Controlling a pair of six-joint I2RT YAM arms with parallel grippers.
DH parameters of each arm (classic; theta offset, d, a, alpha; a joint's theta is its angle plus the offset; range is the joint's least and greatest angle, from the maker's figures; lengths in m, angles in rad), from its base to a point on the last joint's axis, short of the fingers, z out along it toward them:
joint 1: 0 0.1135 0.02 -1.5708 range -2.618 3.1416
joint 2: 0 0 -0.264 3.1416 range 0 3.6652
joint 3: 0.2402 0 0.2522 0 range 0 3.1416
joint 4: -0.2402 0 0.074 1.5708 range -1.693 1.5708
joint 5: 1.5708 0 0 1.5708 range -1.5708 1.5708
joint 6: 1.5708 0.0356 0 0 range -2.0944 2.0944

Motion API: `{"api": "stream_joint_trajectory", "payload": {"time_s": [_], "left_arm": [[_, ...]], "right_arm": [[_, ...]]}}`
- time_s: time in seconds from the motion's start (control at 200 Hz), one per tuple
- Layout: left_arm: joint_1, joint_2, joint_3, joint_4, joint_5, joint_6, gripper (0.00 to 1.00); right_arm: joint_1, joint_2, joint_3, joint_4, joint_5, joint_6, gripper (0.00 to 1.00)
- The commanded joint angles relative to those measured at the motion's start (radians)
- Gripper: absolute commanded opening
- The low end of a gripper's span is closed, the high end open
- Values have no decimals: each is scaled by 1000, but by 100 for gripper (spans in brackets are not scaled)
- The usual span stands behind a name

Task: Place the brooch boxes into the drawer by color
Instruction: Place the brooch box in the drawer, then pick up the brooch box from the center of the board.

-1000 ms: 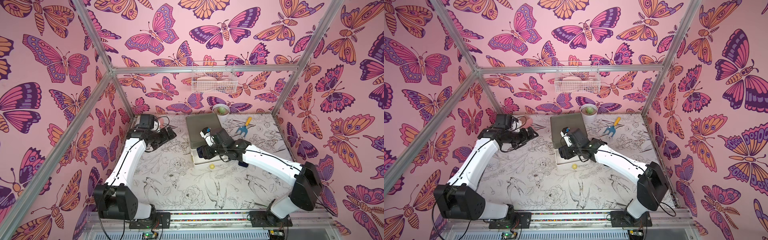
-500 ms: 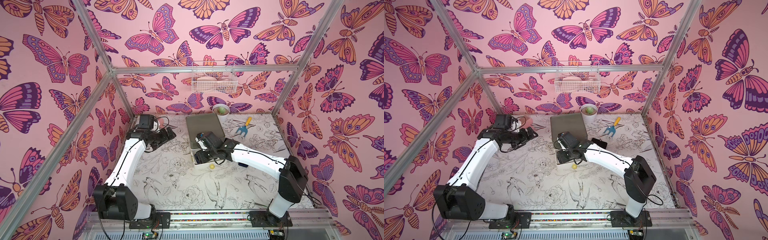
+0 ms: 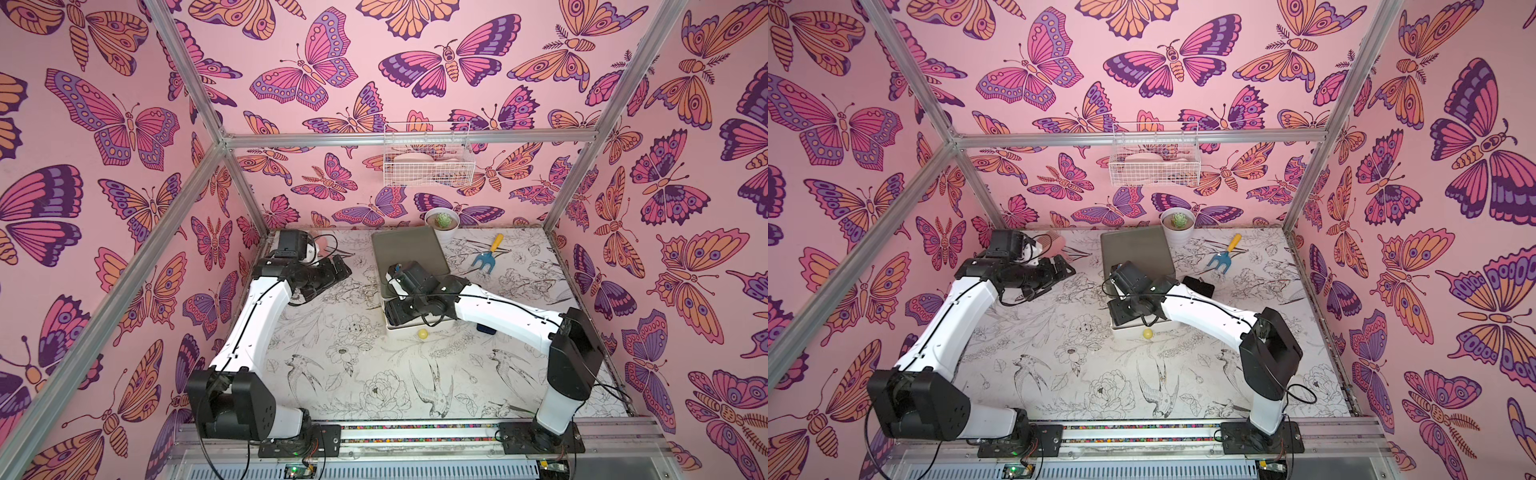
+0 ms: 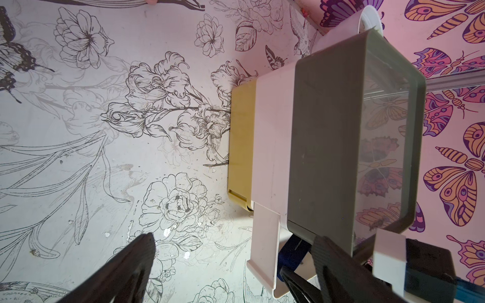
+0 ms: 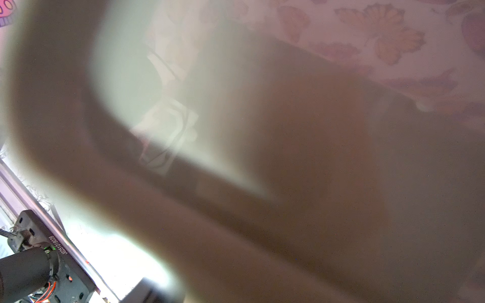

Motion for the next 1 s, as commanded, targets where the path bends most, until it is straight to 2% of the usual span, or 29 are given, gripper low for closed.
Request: {"api": "stream_joint_trajectory", "payload": {"time_s": [0.0, 0.205, 0.411, 0.486, 0.656, 0.882, 0.997], "left_arm": [[6, -17, -14, -3, -3, 17, 100], [5, -17, -11, -3, -1, 14, 100], [5, -18, -11, -3, -2, 13, 100], [5, -18, -9, -3, -1, 12, 100], [6, -20, -16, -2, -5, 8, 100], [5, -13, -12, -2, -6, 14, 100], [6, -14, -9, -2, -7, 14, 100]], "right_arm": [[-9, 15, 26, -36, 53, 15, 70], [-9, -8, 22, -34, 77, 16, 74], [-9, -124, -3, 11, 131, -3, 75], [-9, -181, -18, 14, 174, -1, 75], [-18, -360, -148, 23, 367, 33, 78], [-157, -448, -204, -233, 544, 207, 80], [-288, -488, -281, -260, 479, 249, 81]]}}
